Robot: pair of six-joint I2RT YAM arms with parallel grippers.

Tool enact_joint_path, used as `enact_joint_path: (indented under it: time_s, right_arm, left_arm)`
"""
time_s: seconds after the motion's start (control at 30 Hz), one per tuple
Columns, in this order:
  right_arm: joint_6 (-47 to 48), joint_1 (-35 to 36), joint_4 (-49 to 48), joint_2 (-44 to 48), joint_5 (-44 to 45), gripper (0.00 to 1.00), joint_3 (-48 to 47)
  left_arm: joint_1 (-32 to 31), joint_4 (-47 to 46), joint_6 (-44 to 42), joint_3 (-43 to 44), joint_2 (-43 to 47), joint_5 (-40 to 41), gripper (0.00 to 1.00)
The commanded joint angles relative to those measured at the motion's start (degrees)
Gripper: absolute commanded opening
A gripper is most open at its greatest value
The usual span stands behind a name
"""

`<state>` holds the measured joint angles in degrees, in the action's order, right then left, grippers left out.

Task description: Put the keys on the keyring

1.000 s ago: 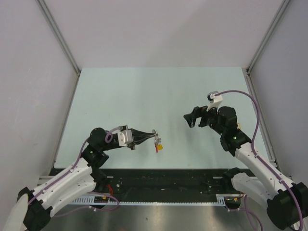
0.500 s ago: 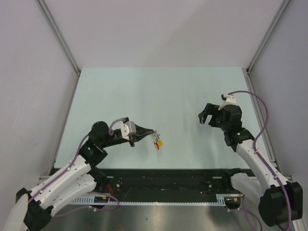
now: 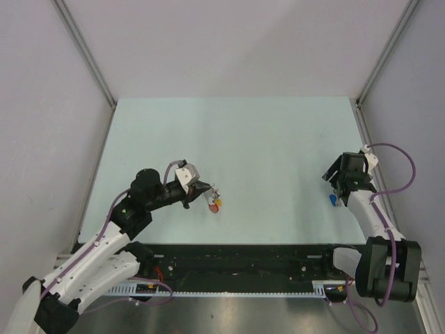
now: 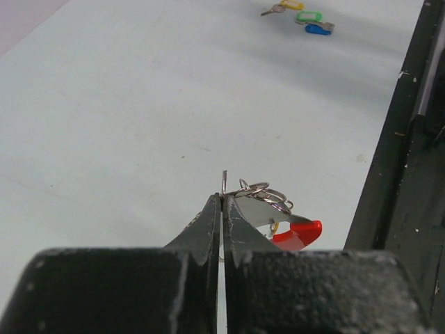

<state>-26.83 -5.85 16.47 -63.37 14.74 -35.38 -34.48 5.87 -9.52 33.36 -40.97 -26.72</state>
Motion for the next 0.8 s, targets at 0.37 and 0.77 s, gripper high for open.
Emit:
enact_joint_path:
  time_s: [0.37, 0.77]
  right_arm:
    - [-8.0, -5.6, 6.1, -9.0, -0.2, 0.7, -1.3]
    - [-9.1, -5.5, 8.2, -8.3, -4.4, 0.49, 1.1]
  left_arm:
    - [4.6, -3.6, 2.1, 1.9, 2.2, -3.6, 0.0]
    - [4.9, -4.2, 2.7, 1.6, 3.4, -4.8, 0.0]
